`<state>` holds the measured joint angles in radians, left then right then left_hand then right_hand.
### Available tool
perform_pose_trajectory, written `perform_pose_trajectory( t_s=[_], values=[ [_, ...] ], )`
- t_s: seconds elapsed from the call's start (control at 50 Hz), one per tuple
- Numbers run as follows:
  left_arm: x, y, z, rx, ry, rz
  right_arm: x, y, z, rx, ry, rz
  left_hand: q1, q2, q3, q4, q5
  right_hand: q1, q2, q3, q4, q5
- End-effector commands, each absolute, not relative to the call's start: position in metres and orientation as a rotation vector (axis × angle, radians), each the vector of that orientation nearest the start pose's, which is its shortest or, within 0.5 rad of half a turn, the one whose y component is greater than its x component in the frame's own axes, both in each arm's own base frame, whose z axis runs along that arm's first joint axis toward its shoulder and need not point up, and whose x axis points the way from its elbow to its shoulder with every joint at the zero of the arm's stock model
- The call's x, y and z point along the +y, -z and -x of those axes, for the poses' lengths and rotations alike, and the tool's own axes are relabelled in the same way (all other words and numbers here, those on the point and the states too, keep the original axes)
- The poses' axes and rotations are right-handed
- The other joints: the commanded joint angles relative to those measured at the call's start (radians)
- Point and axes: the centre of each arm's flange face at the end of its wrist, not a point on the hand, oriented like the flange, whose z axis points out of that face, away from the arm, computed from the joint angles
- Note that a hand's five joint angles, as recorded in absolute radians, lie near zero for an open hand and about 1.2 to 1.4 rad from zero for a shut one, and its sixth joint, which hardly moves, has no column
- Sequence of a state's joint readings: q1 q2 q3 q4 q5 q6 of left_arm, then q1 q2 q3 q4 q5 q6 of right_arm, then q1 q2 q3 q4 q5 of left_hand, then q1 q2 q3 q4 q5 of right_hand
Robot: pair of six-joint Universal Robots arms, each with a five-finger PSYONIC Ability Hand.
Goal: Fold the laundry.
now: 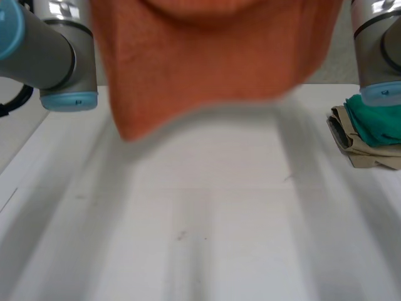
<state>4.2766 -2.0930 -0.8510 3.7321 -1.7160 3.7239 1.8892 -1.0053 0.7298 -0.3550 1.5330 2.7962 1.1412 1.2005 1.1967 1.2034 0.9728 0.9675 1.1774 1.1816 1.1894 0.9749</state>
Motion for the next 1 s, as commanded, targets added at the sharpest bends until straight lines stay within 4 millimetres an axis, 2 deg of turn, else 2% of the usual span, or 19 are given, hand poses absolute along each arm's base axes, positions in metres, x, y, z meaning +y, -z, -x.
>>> perform_pose_trajectory(
  t_s=[0.02,0.08,0.1,0.12,0.14,0.16,0.18,0.2,0.22,0.26,0.36,0.42,0.46,0.52,0.54,0.58,0.66,0.82,1.0],
  values=[
    [-0.341,-0.387,0.292,1.179,2.675,-0.425,-0.375,-0.373,-0.268,1.411,2.689,0.594,0.255,0.196,0.2,0.193,0.249,0.429,0.219,0.215,0.207,0.247],
    [-0.326,-0.352,0.288,1.319,2.597,-0.52,-0.364,-0.352,-0.268,1.476,2.605,0.668,0.255,0.196,0.2,0.193,0.249,0.429,0.219,0.215,0.207,0.247],
    [-0.322,-0.34,0.287,1.357,2.572,-0.545,-0.353,-0.336,-0.267,1.525,2.537,0.727,0.255,0.196,0.2,0.193,0.249,0.429,0.219,0.215,0.207,0.247],
    [-0.313,-0.315,0.286,1.445,2.515,-0.606,-0.348,-0.324,-0.266,1.554,2.493,0.761,0.255,0.196,0.2,0.193,0.249,0.429,0.219,0.215,0.207,0.247],
    [-0.309,-0.304,0.285,1.479,2.491,-0.631,-0.341,-0.295,-0.258,1.637,2.406,0.825,0.255,0.196,0.2,0.193,0.249,0.429,0.219,0.215,0.207,0.247],
    [-0.299,-0.279,0.284,1.56,2.43,-0.692,-0.339,-0.283,-0.254,1.674,2.373,0.847,0.255,0.196,0.2,0.193,0.249,0.429,0.219,0.215,0.207,0.247],
    [-0.295,-0.268,0.283,1.595,2.4,-0.721,-0.337,-0.273,-0.249,1.707,2.34,0.862,0.255,0.196,0.2,0.193,0.249,0.429,0.219,0.215,0.207,0.247],
    [-0.289,-0.256,0.283,1.633,2.372,-0.75,-0.334,-0.247,-0.239,1.782,2.26,0.888,0.255,0.196,0.2,0.193,0.249,0.429,0.219,0.215,0.207,0.247],
    [-0.28,-0.233,0.282,1.702,2.311,-0.806,-0.332,-0.234,-0.233,1.813,2.224,0.898,0.255,0.196,0.2,0.193,0.249,0.429,0.219,0.215,0.207,0.247],
    [-0.269,-0.214,0.281,1.757,2.256,-0.86,-0.327,-0.208,-0.218,1.884,2.142,0.922,0.255,0.196,0.2,0.193,0.249,0.429,0.219,0.215,0.207,0.247],
    [-0.247,-0.155,0.281,1.93,2.063,-1.006,-0.315,-0.167,-0.204,1.991,2.008,0.982,0.255,0.196,0.2,0.193,0.249,0.429,0.219,0.215,0.207,0.247],
    [-0.235,-0.139,0.281,2.002,1.974,-1.078,-0.313,-0.157,-0.193,2.046,2.004,1.048,0.255,0.196,0.2,0.193,0.249,0.429,0.219,0.215,0.207,0.247],
    [-0.229,-0.135,0.281,2.03,1.936,-1.111,-0.314,-0.153,-0.185,2.095,2.005,1.109,0.255,0.196,0.2,0.193,0.249,0.299,0.089,0.085,0.077,0.117],
    [-0.223,-0.133,0.28,2.068,1.88,-1.155,-0.311,-0.153,-0.181,2.15,1.971,1.186,-0.324,-0.384,-0.38,-0.387,-0.331,-0.442,-0.652,-0.656,-0.664,-0.624],
    [-0.221,-0.134,0.279,2.075,1.868,-1.163,-0.31,-0.154,-0.181,2.157,1.964,1.201,-0.462,-0.522,-0.518,-0.525,-0.469,-0.512,-0.722,-0.726,-0.734,-0.694],
    [-0.221,-0.141,0.279,2.069,1.878,-1.156,-0.308,-0.161,-0.181,2.162,1.956,1.239,-0.478,-0.538,-0.534,-0.541,-0.485,-0.653,-0.862,-0.867,-0.875,-0.835],
    [-0.226,-0.163,0.273,2.027,1.936,-1.099,-0.308,-0.174,-0.181,2.161,1.954,1.248,-0.642,-0.702,-0.698,-0.705,-0.649,-0.727,-0.937,-0.941,-0.949,-0.909],
    [-0.237,-0.191,0.255,1.972,2.003,-0.991,-0.29,-0.201,-0.192,2.137,1.943,1.292,-0.652,-0.711,-0.707,-0.714,-0.658,-0.718,-0.928,-0.932,-0.94,-0.9],
    [-0.252,-0.191,0.237,2.008,2.0,-1.018,-0.262,-0.189,-0.217,2.007,1.896,1.634,-0.649,-0.708,-0.704,-0.711,-0.655,-0.589,-0.799,-0.803,-0.811,-0.771]
  ],
)
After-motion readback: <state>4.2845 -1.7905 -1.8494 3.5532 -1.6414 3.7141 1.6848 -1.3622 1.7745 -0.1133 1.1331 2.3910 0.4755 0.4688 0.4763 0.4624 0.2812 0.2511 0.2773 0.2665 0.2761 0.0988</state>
